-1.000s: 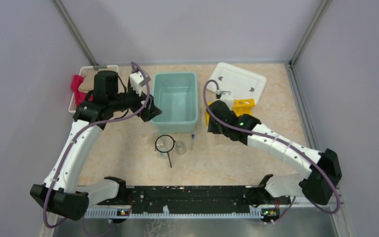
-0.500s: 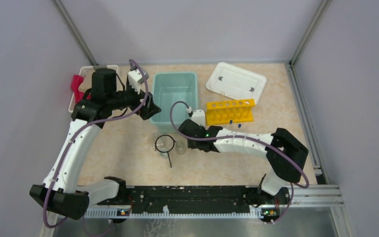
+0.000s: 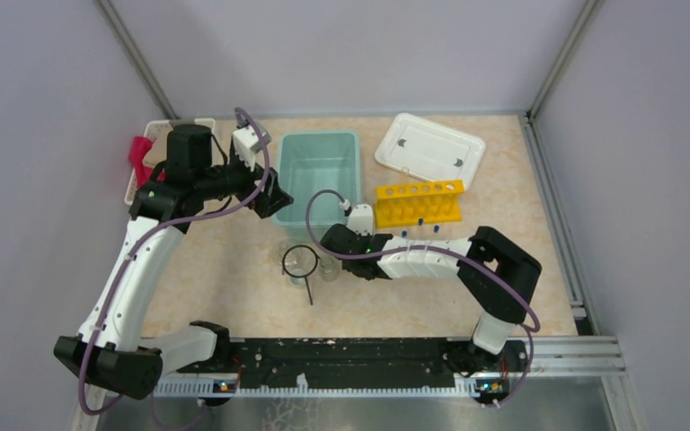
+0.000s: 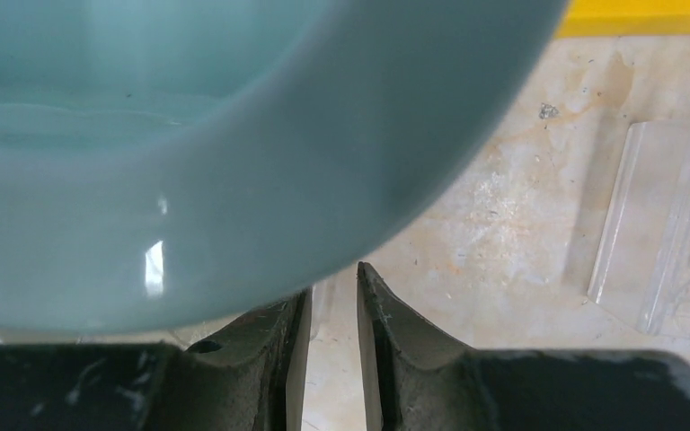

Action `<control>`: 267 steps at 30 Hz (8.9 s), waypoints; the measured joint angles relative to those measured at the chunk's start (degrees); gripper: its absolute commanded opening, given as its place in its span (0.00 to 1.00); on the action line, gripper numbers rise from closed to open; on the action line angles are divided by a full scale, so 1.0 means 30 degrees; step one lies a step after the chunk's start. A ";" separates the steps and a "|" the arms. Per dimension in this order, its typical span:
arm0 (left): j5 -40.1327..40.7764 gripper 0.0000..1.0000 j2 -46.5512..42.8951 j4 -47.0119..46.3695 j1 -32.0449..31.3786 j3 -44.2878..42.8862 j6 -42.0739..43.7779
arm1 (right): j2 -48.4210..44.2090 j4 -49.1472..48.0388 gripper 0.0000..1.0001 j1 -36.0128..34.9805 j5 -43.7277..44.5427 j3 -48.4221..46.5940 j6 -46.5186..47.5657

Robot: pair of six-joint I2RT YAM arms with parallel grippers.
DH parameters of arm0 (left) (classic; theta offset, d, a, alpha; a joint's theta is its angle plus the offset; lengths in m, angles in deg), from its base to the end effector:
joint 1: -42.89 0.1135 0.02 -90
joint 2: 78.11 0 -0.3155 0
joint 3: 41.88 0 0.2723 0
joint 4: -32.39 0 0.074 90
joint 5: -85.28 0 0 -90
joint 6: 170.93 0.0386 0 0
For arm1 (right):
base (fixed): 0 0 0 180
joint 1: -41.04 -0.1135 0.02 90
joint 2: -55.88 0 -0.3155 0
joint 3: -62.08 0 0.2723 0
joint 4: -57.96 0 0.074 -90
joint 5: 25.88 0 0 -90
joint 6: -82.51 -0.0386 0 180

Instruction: Organize the chemistry lab equipment

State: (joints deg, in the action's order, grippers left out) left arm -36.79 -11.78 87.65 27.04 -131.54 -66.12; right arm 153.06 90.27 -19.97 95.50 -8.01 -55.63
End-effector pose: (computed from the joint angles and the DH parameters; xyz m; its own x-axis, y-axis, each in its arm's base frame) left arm 0.2194 -0.0836 0.4539 -0.3219 0.3166 -0.8923 0.7729 0.6322 -0.0545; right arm 0.1903 0.3019 0.2105 -0.7389 -0.0216 -0.6735 -0.1019 0.9916 0.0800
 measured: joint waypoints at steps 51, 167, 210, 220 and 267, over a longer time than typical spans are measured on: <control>-0.0954 0.99 0.0000 0.0925 0.0036 -0.0736 0.0459 | -0.1231 0.3453 0.34 0.1690 -0.1974 0.1129 -0.2667; -0.5231 0.00 -0.0583 0.0444 -0.0036 0.0962 0.4124 | -0.1829 0.5217 0.40 0.1450 -0.9566 -1.5300 0.2215; -0.1348 0.99 0.0168 0.0270 -0.0051 0.1107 0.1035 | -1.2043 1.0367 0.00 0.7861 -0.3104 -0.5253 0.4146; -0.0146 0.99 0.0306 0.0277 -0.0044 0.0882 0.0262 | -1.2101 1.1045 0.00 0.8568 0.0648 0.0976 0.2892; 0.0197 0.99 0.0401 0.0561 -0.0036 0.0284 0.0080 | -0.9398 0.5362 0.00 0.9420 0.2157 0.4779 0.1319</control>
State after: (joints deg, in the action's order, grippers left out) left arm -36.20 -10.58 89.33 26.93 -130.68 -65.88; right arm 124.87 106.35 8.29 101.97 6.33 -51.67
